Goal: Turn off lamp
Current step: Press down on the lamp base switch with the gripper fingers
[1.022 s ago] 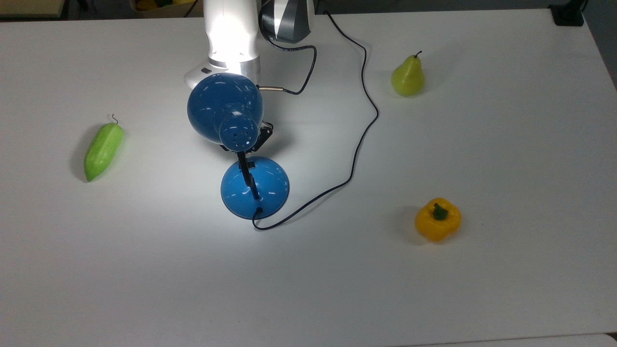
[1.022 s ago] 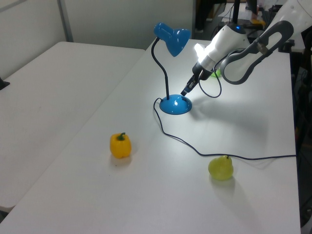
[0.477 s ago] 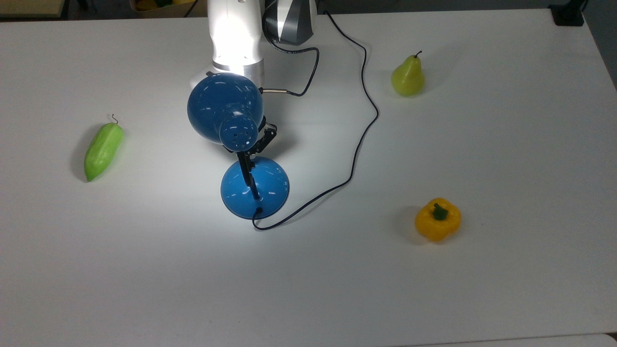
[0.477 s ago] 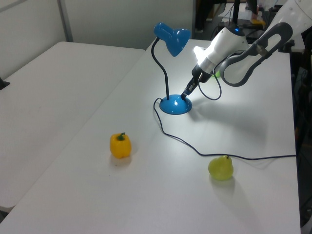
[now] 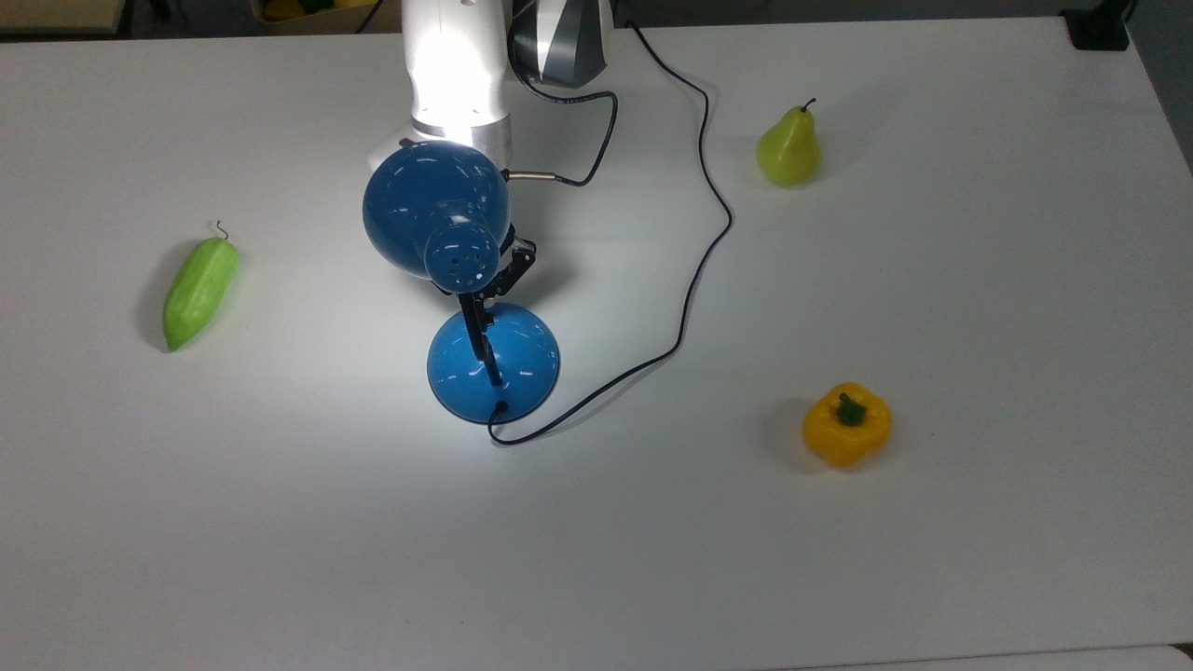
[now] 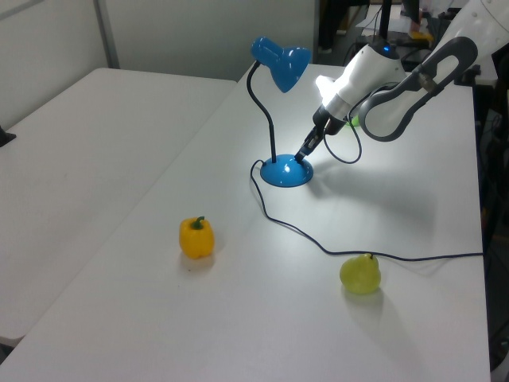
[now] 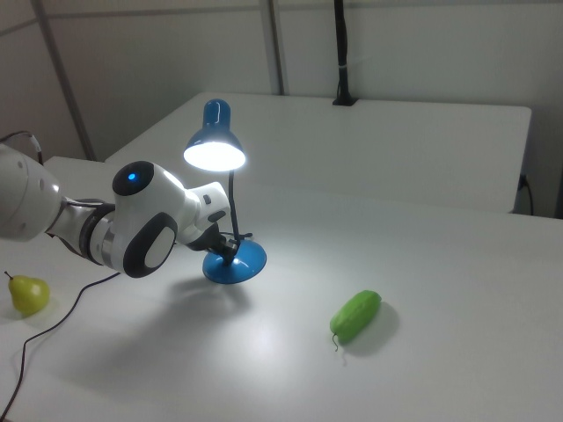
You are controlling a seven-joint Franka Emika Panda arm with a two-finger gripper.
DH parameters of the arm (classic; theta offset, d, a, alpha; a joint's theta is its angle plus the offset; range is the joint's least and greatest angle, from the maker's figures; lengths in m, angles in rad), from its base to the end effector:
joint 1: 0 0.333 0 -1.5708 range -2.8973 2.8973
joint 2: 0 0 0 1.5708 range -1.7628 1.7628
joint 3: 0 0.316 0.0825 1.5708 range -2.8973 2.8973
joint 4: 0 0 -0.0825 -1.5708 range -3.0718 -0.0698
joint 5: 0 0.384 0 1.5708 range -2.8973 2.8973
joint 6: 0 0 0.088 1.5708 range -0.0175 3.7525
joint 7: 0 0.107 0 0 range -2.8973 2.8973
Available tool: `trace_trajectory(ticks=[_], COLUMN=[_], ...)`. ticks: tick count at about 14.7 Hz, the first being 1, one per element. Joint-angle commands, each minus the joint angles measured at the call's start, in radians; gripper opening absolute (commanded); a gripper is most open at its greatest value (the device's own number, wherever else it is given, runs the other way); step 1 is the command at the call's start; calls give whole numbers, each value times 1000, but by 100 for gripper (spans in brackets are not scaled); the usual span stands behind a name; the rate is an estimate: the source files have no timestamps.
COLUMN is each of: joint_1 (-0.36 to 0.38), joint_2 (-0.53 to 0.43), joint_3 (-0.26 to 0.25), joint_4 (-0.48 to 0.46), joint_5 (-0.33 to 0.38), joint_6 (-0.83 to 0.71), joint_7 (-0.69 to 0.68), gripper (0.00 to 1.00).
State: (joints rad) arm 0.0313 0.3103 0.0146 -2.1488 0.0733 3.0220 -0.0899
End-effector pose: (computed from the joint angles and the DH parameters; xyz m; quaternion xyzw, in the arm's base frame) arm 0.6123 0.0223 0.3191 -0.9601 -0.0305 -0.2778 0.0102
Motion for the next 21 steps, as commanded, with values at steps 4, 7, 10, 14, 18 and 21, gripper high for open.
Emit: trace_trajectory(ticks=[4,7,10,14,18,21], joint_1=[21,21,21,16,13,15], joint_2=[12,10,6,-14,-28,-28], joint_3=[1,1,1,1,1,1], joint_4=[-29,-46,-59,-69,-68,-68], joint_5=[5,5,5,5,5,2], joint_6=[-34,-35,-35,-84,-138,-155], joint_7=[-11,-42,-74,-111,-142,-162], gripper=[0,0,0,0,0,0])
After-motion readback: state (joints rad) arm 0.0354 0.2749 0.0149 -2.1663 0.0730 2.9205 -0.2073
